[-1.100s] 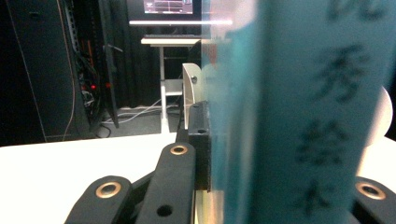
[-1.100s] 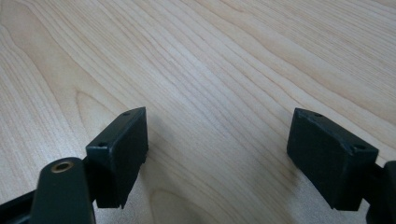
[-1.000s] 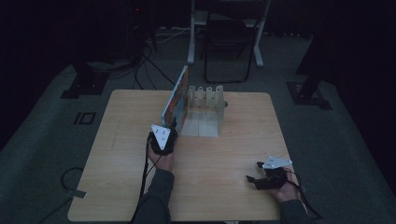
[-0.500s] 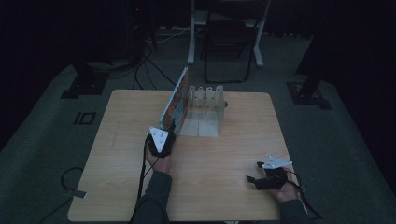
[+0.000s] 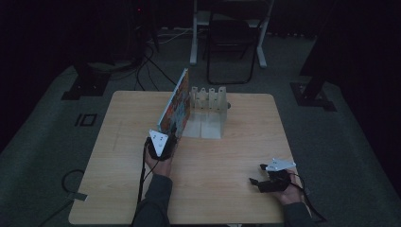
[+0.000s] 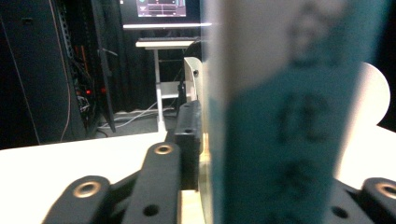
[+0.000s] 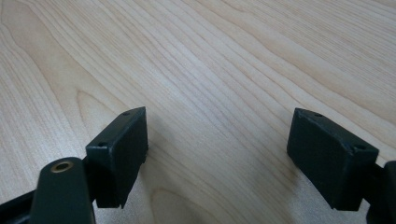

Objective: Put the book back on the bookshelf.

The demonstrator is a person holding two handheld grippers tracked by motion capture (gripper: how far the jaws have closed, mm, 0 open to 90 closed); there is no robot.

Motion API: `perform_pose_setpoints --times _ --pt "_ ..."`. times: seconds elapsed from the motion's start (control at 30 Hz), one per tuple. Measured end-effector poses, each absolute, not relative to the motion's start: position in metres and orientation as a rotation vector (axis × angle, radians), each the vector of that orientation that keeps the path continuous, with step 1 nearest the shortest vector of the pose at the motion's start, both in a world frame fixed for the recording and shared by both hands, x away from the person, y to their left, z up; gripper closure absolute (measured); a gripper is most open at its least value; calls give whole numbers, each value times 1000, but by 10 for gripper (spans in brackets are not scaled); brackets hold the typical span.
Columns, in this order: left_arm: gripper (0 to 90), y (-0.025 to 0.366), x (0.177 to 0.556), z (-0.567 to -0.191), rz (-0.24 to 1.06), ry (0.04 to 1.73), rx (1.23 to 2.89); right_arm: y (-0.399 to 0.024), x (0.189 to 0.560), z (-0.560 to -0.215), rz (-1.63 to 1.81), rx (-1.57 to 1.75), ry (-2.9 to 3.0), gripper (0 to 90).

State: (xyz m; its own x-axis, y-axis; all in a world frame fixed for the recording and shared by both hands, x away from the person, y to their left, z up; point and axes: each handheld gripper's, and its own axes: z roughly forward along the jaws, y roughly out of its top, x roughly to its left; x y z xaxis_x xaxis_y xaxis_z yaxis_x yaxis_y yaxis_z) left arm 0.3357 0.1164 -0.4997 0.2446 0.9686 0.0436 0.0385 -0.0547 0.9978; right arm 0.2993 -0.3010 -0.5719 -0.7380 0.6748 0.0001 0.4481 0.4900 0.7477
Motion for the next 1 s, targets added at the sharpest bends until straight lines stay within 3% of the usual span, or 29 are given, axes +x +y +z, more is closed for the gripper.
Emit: perform_pose_setpoints --times 0.13,0.67,1.0 --pt "625 118 334 -503 1028 1027 1387 -301 299 -572 1099 950 2445 201" --pt "494 128 323 -502 1027 997 1392 -301 299 -572 1099 945 2446 200" --pt "445 138 315 -494 957 956 1412 -301 299 -572 1100 945 2446 200"
